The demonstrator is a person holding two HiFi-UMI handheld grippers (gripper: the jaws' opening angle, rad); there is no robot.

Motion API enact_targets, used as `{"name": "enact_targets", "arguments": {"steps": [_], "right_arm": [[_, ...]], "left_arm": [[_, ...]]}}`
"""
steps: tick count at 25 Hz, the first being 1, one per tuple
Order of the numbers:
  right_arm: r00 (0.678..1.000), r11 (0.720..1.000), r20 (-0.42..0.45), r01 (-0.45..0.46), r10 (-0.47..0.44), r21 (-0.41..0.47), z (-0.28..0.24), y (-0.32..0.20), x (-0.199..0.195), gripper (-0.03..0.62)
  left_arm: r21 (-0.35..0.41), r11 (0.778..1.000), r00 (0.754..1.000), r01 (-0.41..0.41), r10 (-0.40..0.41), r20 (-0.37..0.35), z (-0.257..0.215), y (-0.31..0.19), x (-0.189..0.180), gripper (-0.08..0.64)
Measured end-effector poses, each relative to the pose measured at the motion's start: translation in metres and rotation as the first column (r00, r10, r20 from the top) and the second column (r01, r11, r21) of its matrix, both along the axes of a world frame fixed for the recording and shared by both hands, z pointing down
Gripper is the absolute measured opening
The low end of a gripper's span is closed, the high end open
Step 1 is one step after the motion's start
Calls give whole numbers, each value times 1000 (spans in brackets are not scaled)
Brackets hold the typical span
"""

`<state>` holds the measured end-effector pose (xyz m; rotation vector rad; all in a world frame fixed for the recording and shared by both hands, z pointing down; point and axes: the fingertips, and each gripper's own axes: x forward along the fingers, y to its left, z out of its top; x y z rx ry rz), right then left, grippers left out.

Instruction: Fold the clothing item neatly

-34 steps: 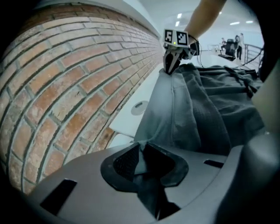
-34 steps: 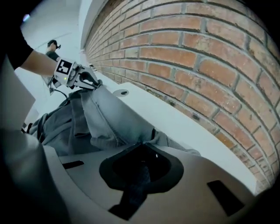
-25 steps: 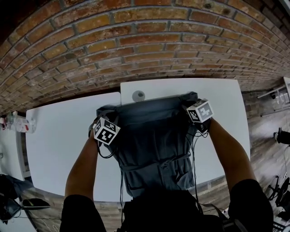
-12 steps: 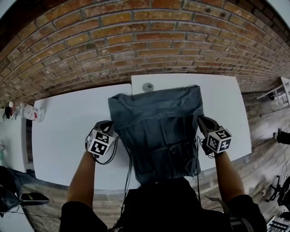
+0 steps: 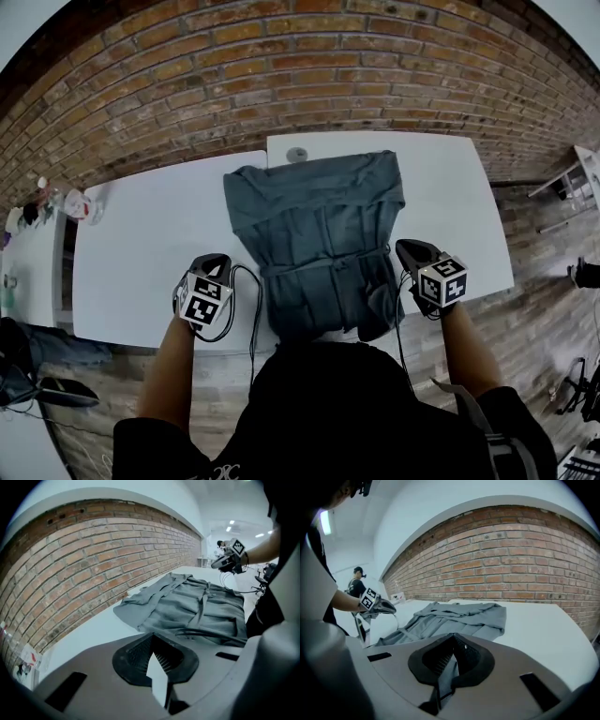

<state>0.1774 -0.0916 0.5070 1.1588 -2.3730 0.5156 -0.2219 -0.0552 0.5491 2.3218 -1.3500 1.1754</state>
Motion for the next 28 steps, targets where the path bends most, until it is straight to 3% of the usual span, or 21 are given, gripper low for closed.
{"name": "enact_targets", "arguments": {"steps": [6,12,15,19,22,25,28], "right_arm": [[991,989,22,131,-130,-68,17,67,25,2],[975,971,-16,219,-222,-95,33,125,60,3],[965,959,-19,259,-262,-114,41,145,67,3],[947,927,4,316,-322,-203,72,188,67,3],[943,911,-17,317,-333,-264,97,210,69,13],[949,894,7,298,-314,-336,113,226,66,62],[960,902,-21,255,-279,-349,128,222,63,119]], "left_arm": [[-48,991,990,123,-126,-57,0,80,38,4],[-64,991,993,117,-116,16,1,165,72,21],[-97,988,993,122,-122,6,11,191,87,22],[-176,978,993,112,-118,-27,37,219,116,54],[-240,967,993,85,-103,-63,66,235,138,111],[-264,959,989,104,-128,-75,98,244,145,130],[-310,940,980,140,-177,-95,133,242,148,137]]}}
